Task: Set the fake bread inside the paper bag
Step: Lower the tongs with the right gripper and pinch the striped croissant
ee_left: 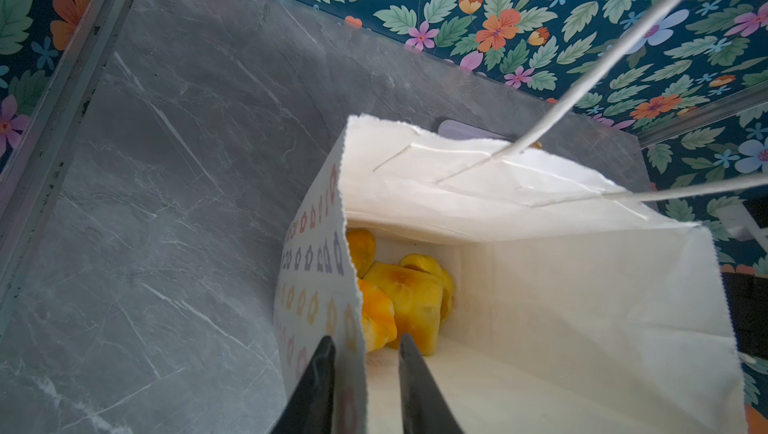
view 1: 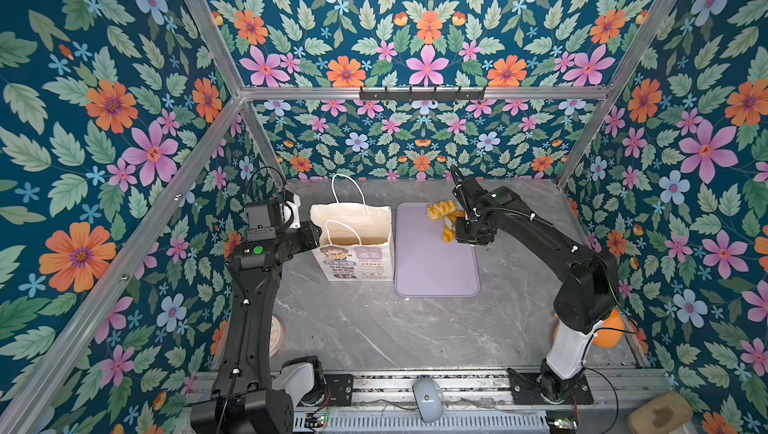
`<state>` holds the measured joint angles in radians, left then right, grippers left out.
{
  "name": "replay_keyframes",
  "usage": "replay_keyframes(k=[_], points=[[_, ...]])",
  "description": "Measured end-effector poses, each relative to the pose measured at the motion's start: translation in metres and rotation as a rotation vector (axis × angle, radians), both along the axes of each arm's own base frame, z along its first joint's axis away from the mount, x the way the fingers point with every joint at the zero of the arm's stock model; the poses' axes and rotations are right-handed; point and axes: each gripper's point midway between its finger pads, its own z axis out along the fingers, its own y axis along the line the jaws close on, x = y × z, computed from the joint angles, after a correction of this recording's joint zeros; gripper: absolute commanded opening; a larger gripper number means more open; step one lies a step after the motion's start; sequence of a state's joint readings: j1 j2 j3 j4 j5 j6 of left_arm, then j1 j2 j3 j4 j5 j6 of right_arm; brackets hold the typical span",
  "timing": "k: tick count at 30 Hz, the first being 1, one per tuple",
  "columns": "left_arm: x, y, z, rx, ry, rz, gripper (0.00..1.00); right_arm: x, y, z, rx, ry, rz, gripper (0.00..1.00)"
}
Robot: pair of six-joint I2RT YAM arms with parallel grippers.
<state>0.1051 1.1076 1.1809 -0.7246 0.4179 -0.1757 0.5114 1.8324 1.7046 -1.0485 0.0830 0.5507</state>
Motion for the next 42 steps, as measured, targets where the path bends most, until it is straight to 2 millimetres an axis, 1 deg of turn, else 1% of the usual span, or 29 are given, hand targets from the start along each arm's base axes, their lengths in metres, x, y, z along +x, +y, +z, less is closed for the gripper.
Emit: replay_keyframes(k=[16, 20, 25, 37, 42], points=[[0.001, 0.000, 0.000, -0.002, -0.002, -0.002, 0.28, 0.007, 0.002, -0.010, -0.020, 0.016, -0.010, 0.45], [0.001, 0.000, 0.000, -0.002, -0.004, -0.002, 0.28, 0.012, 0.003, -0.014, -0.029, 0.019, -0.011, 0.45], [0.001, 0.000, -0.001, -0.002, -0.001, -0.002, 0.28, 0.015, 0.004, -0.014, -0.031, 0.016, -0.012, 0.44], [0.001, -0.001, -0.001, -0.002, -0.001, -0.003, 0.28, 0.020, 0.006, -0.024, -0.044, 0.033, -0.013, 0.41], [0.001, -0.001, -0.001, -0.002, -0.002, -0.003, 0.28, 0.022, 0.007, -0.030, -0.049, 0.044, -0.013, 0.43]])
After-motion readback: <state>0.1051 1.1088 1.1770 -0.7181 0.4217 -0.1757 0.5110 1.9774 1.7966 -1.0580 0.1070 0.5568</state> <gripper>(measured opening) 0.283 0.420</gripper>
